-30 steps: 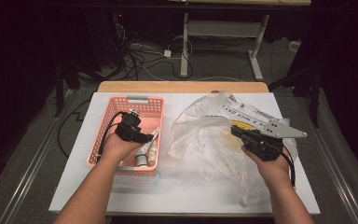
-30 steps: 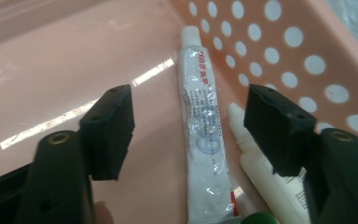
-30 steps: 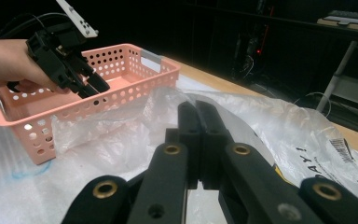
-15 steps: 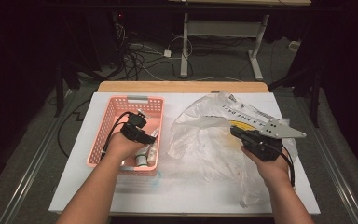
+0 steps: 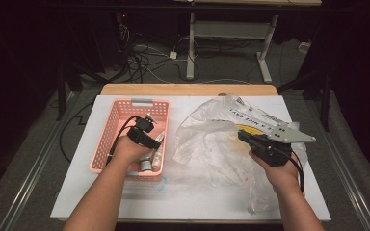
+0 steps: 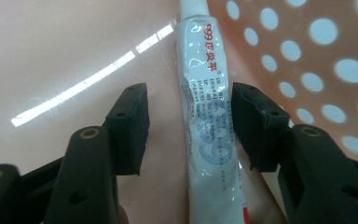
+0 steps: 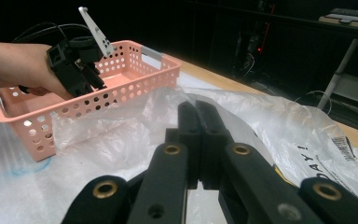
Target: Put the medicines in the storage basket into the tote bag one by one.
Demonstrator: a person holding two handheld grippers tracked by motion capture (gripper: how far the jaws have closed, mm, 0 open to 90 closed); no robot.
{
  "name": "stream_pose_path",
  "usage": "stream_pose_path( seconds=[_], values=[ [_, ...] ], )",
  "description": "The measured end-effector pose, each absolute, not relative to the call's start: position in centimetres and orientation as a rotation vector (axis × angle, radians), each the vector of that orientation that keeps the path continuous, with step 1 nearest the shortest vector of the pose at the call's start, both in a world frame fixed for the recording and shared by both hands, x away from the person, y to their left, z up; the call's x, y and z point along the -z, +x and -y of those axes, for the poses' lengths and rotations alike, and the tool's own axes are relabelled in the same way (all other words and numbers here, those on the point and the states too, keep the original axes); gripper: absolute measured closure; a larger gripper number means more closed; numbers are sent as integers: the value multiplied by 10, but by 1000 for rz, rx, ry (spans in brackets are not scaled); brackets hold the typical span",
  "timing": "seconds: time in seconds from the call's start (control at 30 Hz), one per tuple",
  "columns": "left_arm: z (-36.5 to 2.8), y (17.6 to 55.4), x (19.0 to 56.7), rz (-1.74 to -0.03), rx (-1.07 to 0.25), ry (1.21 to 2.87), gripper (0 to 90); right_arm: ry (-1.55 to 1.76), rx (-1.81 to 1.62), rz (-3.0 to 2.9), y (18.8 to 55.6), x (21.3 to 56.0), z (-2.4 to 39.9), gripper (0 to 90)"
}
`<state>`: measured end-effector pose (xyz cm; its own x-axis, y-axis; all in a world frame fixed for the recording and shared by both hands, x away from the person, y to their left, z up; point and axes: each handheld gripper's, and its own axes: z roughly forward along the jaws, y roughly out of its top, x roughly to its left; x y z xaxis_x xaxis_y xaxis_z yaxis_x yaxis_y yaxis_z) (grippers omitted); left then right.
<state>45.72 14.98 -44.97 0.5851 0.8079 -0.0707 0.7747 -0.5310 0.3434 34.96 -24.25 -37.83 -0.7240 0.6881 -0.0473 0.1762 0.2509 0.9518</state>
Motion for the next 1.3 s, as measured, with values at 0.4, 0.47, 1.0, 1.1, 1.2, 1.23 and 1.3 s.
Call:
stream_pose_path(
  seconds=[0.4,0.47,1.0,1.1,1.2,1.23,1.3],
  values=[
    [-145,464,449,-1303,-130,2503,527,785,-1484,-2072,349,379,243,900],
    [-144,463,449,-1298,-124,2507,576,785,-1484,-2072,349,379,243,900],
    [-145,461,447,-1294,-143,2515,674,794,-1488,-2069,349,379,244,900],
    [-147,460,447,-1286,-165,2520,675,793,-1489,-2066,349,379,245,900],
    [-151,458,446,-1289,-177,2507,675,794,-1493,-2066,349,379,246,900],
    [-153,457,445,-1292,-183,2494,675,797,-1494,-2064,349,379,246,900],
    [-157,456,443,-1297,-185,2467,675,800,-1495,-2064,350,379,246,900]
  ],
)
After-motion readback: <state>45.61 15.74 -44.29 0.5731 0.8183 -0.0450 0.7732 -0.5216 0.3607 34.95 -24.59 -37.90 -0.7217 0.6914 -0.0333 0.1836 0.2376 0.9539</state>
